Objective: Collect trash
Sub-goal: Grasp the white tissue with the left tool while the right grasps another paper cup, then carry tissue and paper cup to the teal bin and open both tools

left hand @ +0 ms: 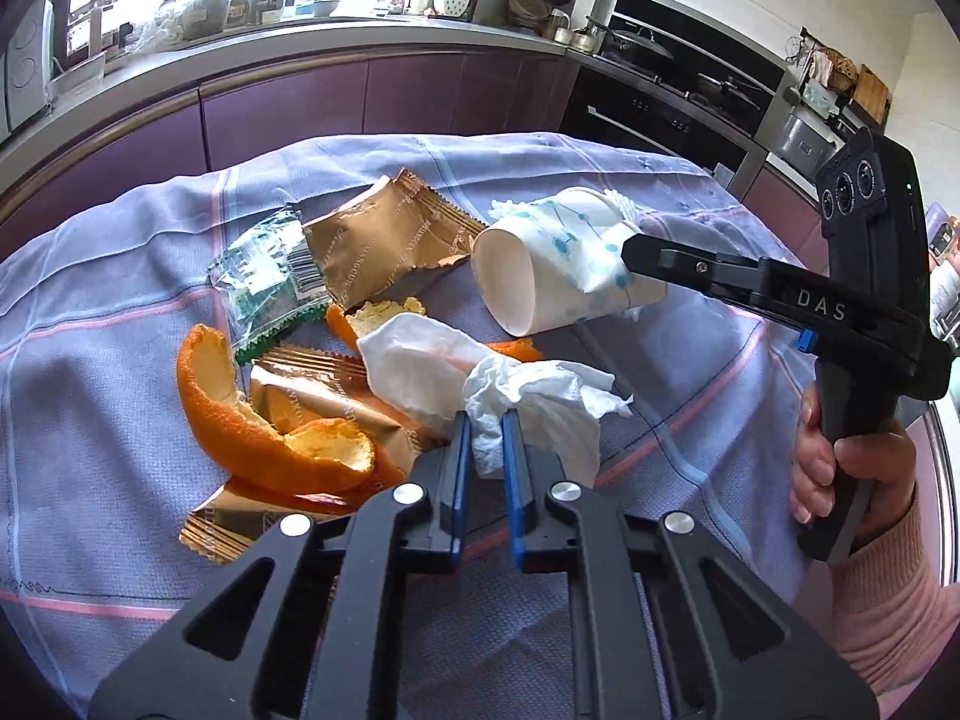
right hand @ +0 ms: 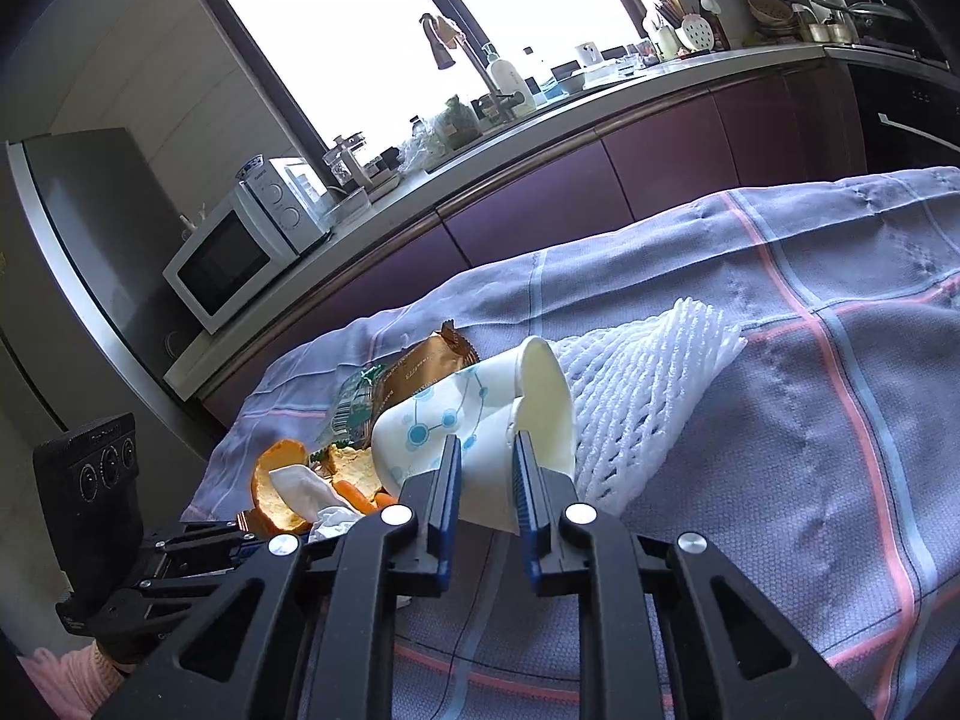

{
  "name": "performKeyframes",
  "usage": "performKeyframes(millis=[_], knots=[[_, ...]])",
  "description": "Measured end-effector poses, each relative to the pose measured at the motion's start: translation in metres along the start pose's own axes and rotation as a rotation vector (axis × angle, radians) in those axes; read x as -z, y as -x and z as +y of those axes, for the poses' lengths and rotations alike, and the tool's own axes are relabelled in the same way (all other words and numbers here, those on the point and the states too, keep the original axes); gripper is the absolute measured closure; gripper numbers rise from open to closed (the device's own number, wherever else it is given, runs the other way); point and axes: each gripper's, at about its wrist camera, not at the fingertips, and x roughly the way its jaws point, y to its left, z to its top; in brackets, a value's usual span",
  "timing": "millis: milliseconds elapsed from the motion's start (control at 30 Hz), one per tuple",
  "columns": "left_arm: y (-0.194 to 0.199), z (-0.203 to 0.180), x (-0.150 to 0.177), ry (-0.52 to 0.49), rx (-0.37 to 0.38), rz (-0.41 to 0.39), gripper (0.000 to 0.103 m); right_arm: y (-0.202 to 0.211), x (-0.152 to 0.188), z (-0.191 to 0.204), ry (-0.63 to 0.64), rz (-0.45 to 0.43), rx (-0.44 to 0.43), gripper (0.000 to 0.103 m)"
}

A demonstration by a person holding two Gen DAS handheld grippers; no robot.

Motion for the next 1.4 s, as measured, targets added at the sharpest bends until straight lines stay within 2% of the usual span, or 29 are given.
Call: performKeyframes(millis=[300, 733, 1133, 1400], knots=[[0.022, 0.000, 0.001, -0.002, 0.046, -0.058, 0.097, 0.019, 0.002, 0.015, 0.031, -0.048, -0.039, 0.100], [0.106, 0.015, 0.017, 0.009, 0.053, -0.199, 0.097, 0.044, -0.001, 0.056, 0.095, -0.097, -0.102, 0.100], [0.192, 0.051, 0.045, 0.071, 0.007, -0.320, 0.097, 0.036, 0.002, 0.112, 0.183, -0.079, -0.182, 0.100], [0.245, 0.084, 0.071, 0.140, -0.084, -0.375, 0.097, 0.014, 0.006, 0.156, 0.240, -0.037, -0.260, 0.100]])
